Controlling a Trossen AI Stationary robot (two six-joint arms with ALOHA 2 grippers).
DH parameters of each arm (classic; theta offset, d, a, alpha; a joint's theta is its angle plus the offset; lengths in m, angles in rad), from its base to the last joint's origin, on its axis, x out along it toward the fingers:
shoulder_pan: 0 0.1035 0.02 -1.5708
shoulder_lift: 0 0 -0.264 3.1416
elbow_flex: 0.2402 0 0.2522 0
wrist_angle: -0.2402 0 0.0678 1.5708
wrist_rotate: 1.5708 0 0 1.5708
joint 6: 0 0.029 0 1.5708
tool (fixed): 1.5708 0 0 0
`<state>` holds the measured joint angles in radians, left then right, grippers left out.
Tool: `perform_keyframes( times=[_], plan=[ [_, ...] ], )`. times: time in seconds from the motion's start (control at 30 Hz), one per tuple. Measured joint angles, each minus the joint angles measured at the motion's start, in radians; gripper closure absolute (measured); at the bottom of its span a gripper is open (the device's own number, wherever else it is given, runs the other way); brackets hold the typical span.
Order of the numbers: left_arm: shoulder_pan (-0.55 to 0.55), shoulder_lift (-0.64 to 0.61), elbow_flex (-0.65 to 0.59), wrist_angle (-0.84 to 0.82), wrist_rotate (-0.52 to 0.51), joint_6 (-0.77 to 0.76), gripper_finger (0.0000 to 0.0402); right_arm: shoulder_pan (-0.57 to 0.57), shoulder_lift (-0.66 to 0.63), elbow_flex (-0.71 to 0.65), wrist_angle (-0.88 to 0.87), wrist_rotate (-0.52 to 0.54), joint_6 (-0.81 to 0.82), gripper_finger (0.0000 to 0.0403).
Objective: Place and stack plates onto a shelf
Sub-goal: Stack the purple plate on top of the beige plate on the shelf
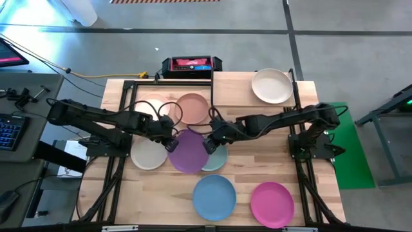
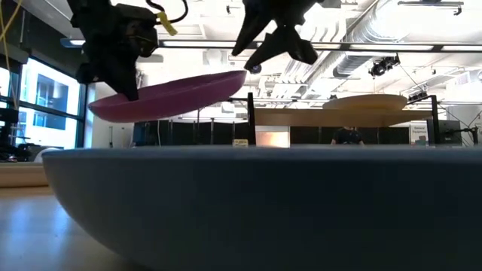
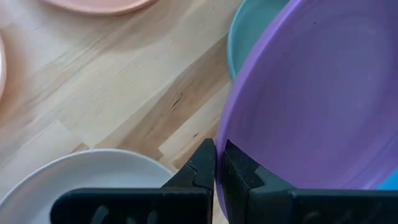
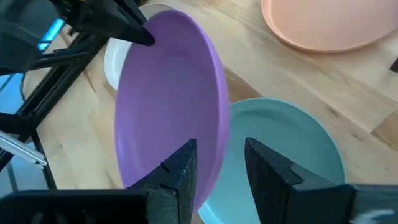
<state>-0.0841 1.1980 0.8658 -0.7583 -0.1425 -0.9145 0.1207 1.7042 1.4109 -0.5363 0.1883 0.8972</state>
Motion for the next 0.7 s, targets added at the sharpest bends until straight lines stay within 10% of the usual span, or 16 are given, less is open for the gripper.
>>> perform_keyframes(
  times=[0.7],
  plan=[
    [0.000, 0.001, 0.000, 0.076, -0.001, 0.011, 0.0401, 0.013, 0.059, 0.000, 0.022, -0.031, 0.073, 0.0291]
  ],
)
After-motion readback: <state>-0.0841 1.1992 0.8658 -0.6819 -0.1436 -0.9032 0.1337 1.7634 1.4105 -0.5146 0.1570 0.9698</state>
